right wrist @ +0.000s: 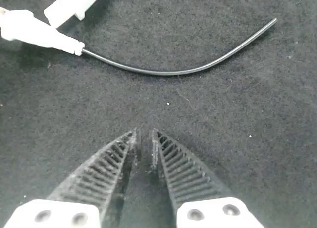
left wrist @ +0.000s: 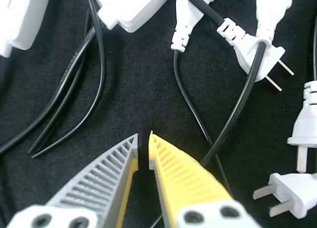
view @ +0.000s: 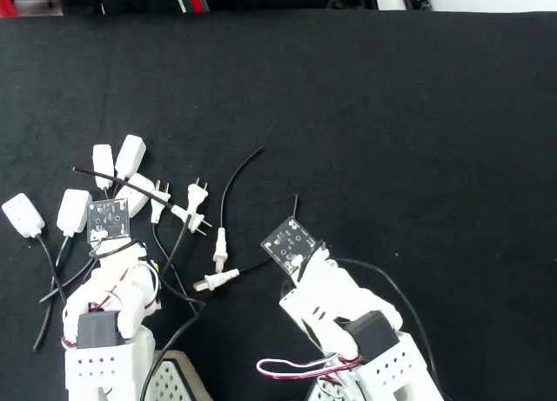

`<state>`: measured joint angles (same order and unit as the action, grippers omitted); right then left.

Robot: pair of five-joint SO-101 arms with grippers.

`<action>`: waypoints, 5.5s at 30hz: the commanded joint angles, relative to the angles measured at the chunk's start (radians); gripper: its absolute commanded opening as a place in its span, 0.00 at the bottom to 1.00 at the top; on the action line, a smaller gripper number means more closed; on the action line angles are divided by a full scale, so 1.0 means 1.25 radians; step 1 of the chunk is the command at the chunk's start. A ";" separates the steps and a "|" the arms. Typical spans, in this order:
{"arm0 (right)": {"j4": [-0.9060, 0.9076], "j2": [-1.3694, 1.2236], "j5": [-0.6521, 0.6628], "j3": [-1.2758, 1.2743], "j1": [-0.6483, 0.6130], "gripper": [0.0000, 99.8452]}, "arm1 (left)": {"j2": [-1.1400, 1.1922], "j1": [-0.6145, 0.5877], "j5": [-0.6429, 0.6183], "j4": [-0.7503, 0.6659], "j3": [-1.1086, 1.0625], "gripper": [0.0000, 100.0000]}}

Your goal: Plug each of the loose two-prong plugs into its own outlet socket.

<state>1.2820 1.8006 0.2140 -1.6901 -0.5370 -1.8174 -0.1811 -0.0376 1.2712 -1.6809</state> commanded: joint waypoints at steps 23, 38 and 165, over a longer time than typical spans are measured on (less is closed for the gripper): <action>0.005 0.050 0.007 0.004 -0.006 0.05 | -0.001 0.002 0.002 0.004 -0.014 0.05; 0.005 0.050 0.002 0.004 -0.010 0.05 | -0.001 0.002 0.002 0.004 -0.014 0.05; -0.248 -0.773 -0.374 0.524 0.174 0.02 | -0.001 0.001 0.002 0.004 -0.014 0.05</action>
<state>0.9797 0.8416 -0.2279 -1.0886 -0.3498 -1.8174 -0.1811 -0.0376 1.2712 -1.6809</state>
